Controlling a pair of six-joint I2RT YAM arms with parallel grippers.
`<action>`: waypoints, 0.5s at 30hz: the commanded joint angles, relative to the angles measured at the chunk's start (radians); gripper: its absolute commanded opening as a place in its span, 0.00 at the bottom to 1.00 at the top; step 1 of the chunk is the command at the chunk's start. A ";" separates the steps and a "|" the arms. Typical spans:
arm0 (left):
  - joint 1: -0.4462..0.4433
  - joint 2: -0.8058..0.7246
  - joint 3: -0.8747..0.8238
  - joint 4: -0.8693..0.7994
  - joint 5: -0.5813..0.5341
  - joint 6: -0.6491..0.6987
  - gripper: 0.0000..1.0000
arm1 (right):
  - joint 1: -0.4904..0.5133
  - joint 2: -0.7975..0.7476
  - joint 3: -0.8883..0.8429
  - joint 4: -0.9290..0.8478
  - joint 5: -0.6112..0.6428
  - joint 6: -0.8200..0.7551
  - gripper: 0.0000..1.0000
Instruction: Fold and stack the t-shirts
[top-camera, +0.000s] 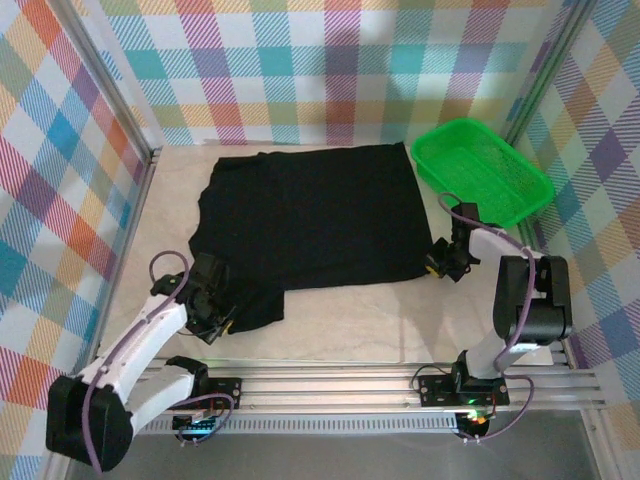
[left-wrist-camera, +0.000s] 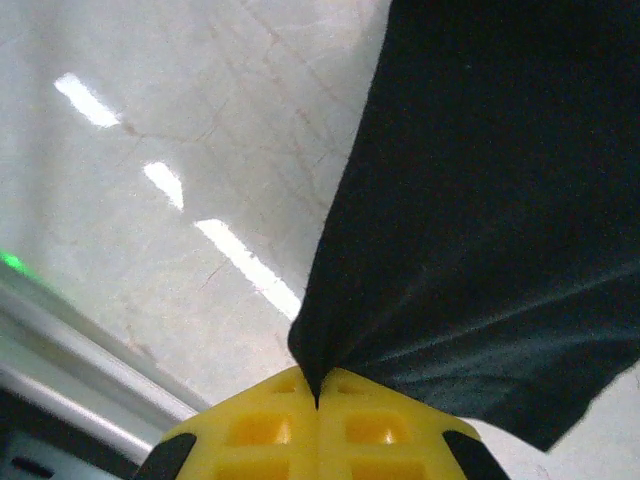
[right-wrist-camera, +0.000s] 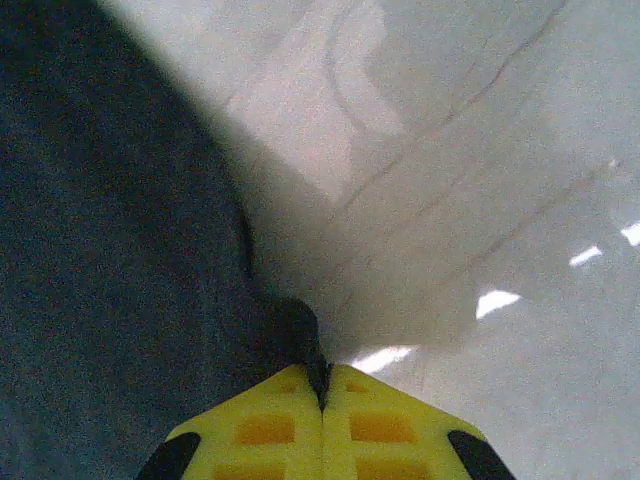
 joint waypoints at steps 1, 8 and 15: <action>-0.010 -0.066 0.005 -0.156 0.005 -0.057 0.00 | 0.046 -0.087 0.014 -0.126 0.044 -0.021 0.00; -0.026 -0.127 0.035 -0.331 0.044 -0.043 0.00 | 0.070 -0.236 -0.072 -0.256 0.016 0.021 0.00; -0.047 -0.190 0.088 -0.313 0.010 -0.062 0.00 | 0.087 -0.394 -0.157 -0.320 -0.024 0.042 0.00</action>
